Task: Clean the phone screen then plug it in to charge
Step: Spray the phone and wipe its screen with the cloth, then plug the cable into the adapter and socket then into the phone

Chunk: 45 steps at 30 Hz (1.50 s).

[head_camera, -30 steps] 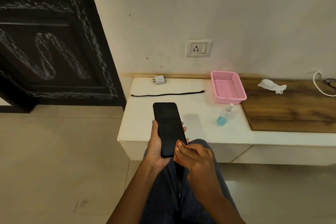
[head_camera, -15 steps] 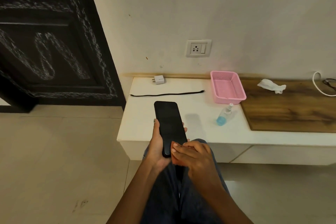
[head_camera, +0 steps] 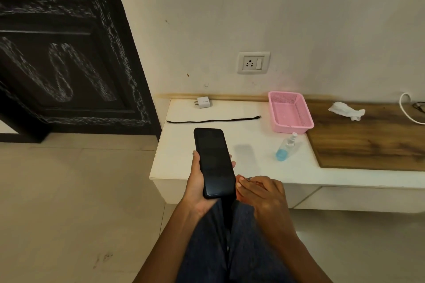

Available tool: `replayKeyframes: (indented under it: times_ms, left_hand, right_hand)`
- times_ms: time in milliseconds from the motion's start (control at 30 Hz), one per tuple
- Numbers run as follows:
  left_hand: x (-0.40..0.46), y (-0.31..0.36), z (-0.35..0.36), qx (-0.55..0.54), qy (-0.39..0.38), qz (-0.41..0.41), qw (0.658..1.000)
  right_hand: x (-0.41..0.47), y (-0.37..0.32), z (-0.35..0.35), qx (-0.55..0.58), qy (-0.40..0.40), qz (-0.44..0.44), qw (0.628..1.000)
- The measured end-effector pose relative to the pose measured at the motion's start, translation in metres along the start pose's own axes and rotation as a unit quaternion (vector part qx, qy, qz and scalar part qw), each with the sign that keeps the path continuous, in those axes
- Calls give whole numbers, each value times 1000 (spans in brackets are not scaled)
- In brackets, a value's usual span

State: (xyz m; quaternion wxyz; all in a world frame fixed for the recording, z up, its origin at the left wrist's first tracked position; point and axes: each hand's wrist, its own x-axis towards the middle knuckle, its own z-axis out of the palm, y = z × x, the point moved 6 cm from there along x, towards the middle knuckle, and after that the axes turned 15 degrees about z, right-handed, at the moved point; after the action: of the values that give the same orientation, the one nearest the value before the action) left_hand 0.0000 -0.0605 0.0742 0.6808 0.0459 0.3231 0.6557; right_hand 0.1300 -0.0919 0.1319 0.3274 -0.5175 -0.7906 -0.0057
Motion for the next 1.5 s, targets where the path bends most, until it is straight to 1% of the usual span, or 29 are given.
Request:
replayKeyframes:
  times_ms: [67, 100, 133, 167, 200, 267, 367, 400, 433, 567, 667, 700, 733, 767, 800, 900, 933, 1000, 1033, 1067, 1100, 1133, 1233, 1300, 1333, 1400, 1433, 1467, 1500]
  left_hand:
    - [-1, 1, 0, -11, -6, 1, 1000]
    - [-2, 2, 0, -16, -10, -4, 1000]
    - [-3, 2, 0, -22, -14, -13, 1000]
    - [-3, 2, 0, -26, -16, -20, 999]
    - [-3, 3, -1, -28, -18, -22, 999]
    - [-2, 4, -3, -23, -22, -17, 999]
    - [1, 3, -5, -30, -26, -13, 999]
    - [3, 3, -6, -28, -31, -9, 999]
    - [4, 3, -6, -24, -36, -6, 999]
    - [8, 2, -6, -23, -47, -6, 999]
    - [12, 0, -5, -21, -49, -6, 999]
    - [14, -1, -4, -20, -49, -5, 999]
    - [16, -1, -4, -19, -50, -6, 999]
    - [18, -3, -3, -20, -50, -9, 998]
    - [20, -5, -3, -20, -51, -11, 998]
    - [29, -10, -6, -10, -55, -16, 998]
    - [32, -11, -7, -6, -56, -17, 998]
    - [37, -14, -9, -4, -53, -21, 998]
    - [39, -16, -10, -5, -50, -24, 998]
    - [40, -17, -11, -4, -48, -27, 998]
    - [41, -18, -12, -2, -46, -29, 999]
    - [43, -18, -13, 0, -43, -32, 999]
    - [44, -19, -16, 0, -37, -33, 999]
    - [43, -19, -15, -2, -40, -31, 999]
    - [42, -19, -15, 3, -47, -28, 998]
    - [40, -19, -12, 13, -61, -23, 998]
    - [39, -19, -10, 15, -66, -20, 997]
    - [38, -18, -8, 15, -72, -18, 997]
    - [36, -18, -5, 15, -78, -16, 997]
  right_hand:
    - [1, 7, 0, 1, -5, 32, 999]
    - [2, 13, 1, 13, -12, 63, 998]
    - [2, 22, 1, 43, -20, 113, 993]
    - [2, 32, 1, 90, -32, 181, 979]
    - [2, 43, 3, 148, -47, 260, 953]
    - [0, 63, 13, 247, -85, 396, 880]
    - [7, 81, 31, 376, -131, 510, 762]
    - [10, 85, 37, 417, -140, 533, 722]
    - [14, 89, 43, 442, -148, 551, 692]
    - [19, 113, 74, 472, -145, 637, 592]
    - [20, 131, 104, 502, -133, 700, 491]
    - [20, 135, 113, 507, -136, 714, 463]
    - [22, 140, 122, 508, -140, 723, 446]
    - [24, 143, 129, 507, -144, 728, 438]
    - [28, 147, 136, 505, -148, 730, 437]
    - [44, 158, 149, 495, -137, 721, 465]
    - [49, 163, 153, 503, -124, 717, 467]
    - [49, 174, 161, 514, -97, 725, 448]
    - [46, 179, 164, 508, -101, 732, 443]
    - [42, 182, 166, 492, -116, 739, 445]
    - [36, 186, 169, 466, -133, 745, 458]
    - [31, 190, 171, 437, -141, 750, 475]
    - [19, 196, 166, 357, -133, 746, 546]
    - [9, 192, 157, 333, -120, 735, 578]
    - [6, 188, 150, 312, -116, 714, 615]
    - [4, 176, 131, 246, -117, 654, 706]
    - [4, 168, 121, 228, -111, 627, 737]
    - [3, 160, 112, 220, -106, 604, 759]
    - [2, 152, 104, 220, -101, 588, 772]
